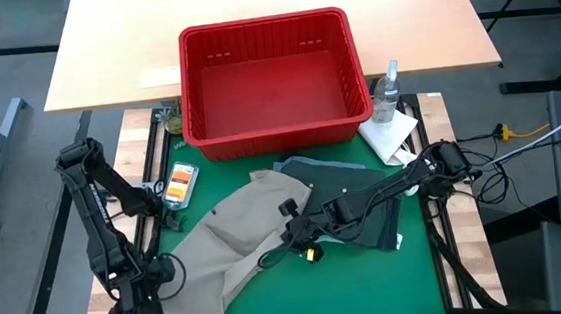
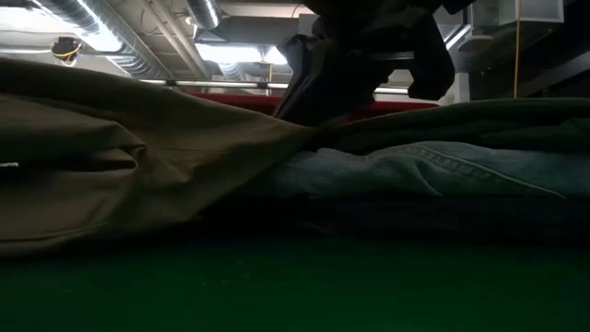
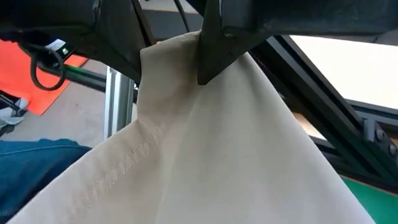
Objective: Fold laundry
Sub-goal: Fold the beige shorts
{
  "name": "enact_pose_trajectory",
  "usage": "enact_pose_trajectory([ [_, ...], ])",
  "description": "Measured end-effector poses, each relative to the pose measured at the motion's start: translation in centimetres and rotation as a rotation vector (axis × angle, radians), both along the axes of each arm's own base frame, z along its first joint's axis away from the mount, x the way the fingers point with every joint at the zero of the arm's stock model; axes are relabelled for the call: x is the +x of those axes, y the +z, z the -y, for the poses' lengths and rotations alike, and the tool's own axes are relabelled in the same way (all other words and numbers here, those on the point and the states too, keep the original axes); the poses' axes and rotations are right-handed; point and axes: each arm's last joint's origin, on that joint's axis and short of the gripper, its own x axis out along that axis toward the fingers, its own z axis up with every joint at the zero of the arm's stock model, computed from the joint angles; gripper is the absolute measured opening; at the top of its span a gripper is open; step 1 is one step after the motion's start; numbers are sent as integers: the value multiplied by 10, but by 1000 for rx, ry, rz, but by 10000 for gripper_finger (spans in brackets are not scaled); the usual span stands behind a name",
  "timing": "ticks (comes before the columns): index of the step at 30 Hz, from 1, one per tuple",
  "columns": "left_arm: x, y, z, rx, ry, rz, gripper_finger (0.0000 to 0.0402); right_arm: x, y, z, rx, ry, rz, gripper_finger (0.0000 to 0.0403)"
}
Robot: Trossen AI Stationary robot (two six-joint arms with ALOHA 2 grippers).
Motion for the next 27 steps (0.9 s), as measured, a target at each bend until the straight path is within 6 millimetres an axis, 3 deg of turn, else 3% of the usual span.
enact_pose_trajectory([
  [4,-2,0,1,9,11,13,137,1,1,0,-30,34,11,26],
  [10,3,-1,-1,94,120,166,138,0,3,0,-34,35,-6,26],
  [21,-7,-1,0,74,173,-19,138,0,3,-1,-32,59,-9,26],
  [27,-12,-3,-8,220,262,65,138,1,3,-1,-50,81,0,26],
])
